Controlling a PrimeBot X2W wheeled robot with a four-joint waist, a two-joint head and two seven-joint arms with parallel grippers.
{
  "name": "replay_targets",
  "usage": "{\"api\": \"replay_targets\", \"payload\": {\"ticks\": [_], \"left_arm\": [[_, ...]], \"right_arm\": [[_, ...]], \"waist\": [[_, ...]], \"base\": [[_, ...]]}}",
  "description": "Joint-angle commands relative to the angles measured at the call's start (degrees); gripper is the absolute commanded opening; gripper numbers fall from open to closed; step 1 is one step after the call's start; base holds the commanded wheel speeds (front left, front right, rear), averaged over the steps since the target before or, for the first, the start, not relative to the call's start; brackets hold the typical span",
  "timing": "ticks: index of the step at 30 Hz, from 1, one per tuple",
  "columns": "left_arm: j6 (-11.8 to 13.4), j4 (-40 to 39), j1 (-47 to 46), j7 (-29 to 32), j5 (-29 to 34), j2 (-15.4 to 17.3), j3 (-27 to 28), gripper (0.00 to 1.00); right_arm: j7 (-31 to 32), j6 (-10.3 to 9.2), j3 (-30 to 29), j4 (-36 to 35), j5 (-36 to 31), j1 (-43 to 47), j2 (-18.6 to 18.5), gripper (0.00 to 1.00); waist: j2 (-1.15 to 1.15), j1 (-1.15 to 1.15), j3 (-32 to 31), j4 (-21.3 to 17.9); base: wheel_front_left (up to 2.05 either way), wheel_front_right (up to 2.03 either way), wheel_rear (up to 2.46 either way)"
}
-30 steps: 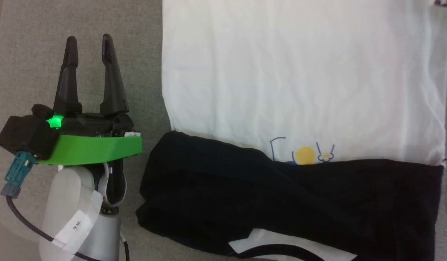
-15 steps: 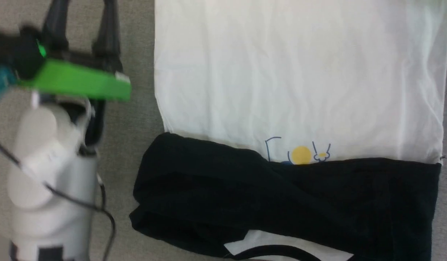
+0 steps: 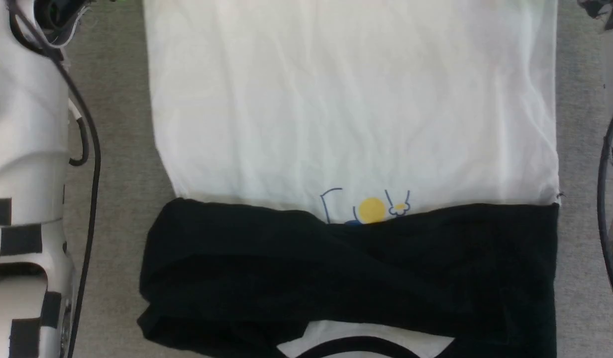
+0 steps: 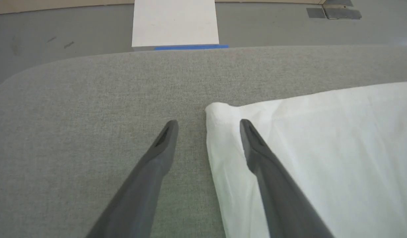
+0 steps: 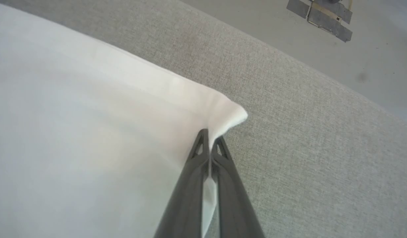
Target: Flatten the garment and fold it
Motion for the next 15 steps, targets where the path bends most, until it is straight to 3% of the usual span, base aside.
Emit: {"api": "replay_targets", "payload": {"ticks": [1,8,9,10,11,15], "left_arm": [[0.56,1.23,-1.47,2.19,0.67,0.52,-0.59,1.00],[1.38,5.42,-2.29,11.79,1.07,1.79,-2.95,1.00],[1.47,5.75,-1.99,13.59,0.97,2.02,-3.29,0.93],[1.41,5.59,-1.83,14.31,0.89,2.21,-3.45,0.42],[1.39,5.14,-1.59,14.34,0.53,2.27,-3.24,0.00],[0.79,3.00,-0.56,11.75,-0.78,2.13,-2.37,0.00]], "right_arm": [[-0.40,-0.08,0.72,-0.52,0.80,-0.83,-0.04,0.00],[-1.05,-0.08,2.41,-1.02,2.52,-1.23,-1.01,0.00],[-1.16,-0.08,2.58,-1.00,2.71,-1.22,-1.10,0.00],[-1.20,-0.08,2.70,-0.98,2.87,-1.23,-1.17,0.00],[-1.20,-0.08,2.86,-0.94,3.05,-1.27,-1.25,0.00],[-1.39,-0.08,3.05,-0.78,3.59,-1.57,-1.67,0.00]], "waist": [[0.00,-0.01,1.26,-2.07],[0.00,-0.01,2.45,-3.49],[0.00,-0.01,2.56,-3.57],[0.00,-0.01,2.66,-3.62],[0.00,-0.01,2.82,-3.67],[0.00,-0.01,3.34,-3.46]], "base": [[0.00,0.00,0.00],[0.00,0.00,0.00],[0.00,0.00,0.00],[0.00,0.00,0.00],[0.00,0.00,0.00],[0.00,0.00,0.00]]}}
